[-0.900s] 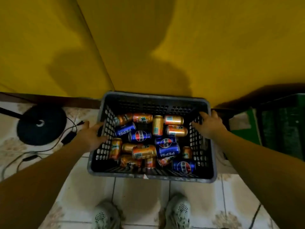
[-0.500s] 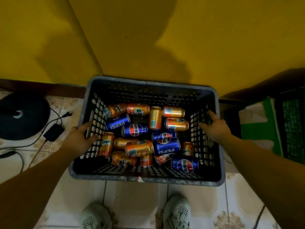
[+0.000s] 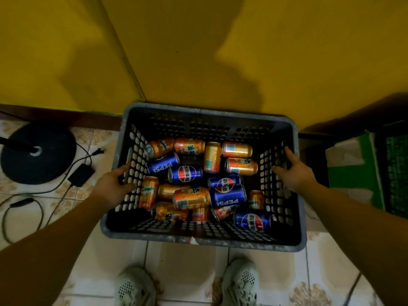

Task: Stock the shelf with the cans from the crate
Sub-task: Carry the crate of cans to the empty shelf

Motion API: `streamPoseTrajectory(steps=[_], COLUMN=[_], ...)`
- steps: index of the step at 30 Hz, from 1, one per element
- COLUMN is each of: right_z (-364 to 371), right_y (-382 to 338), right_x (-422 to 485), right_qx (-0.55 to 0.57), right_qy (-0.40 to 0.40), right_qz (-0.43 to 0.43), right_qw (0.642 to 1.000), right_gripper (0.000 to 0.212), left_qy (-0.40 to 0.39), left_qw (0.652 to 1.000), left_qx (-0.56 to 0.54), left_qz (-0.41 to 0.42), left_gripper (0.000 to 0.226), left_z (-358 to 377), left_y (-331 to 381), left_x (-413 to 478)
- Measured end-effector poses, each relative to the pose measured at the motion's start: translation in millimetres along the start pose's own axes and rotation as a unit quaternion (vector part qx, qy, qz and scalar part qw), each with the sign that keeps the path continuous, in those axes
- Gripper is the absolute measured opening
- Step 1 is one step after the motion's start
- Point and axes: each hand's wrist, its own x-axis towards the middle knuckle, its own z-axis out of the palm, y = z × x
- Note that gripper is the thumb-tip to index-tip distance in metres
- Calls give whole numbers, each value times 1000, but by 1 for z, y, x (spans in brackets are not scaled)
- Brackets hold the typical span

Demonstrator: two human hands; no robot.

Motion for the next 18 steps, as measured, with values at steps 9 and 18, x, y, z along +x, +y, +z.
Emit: streamPoseTrajectory(steps=[9, 18], right_z=[-52, -171], right_y=[-15, -53], right_x=[-87, -259], right_qx=[47, 111], right_qy=[-28, -47], right_qz=[24, 12], right_qw=[998, 993], right_gripper=[80, 80], left_qy=[11, 10], left_qw=[1000, 999], left_qx=[22, 33], left_qz=[5, 27], left_gripper=[66, 67], left_z=[-75, -211], left_y=[21, 60], left_x=[-78, -236])
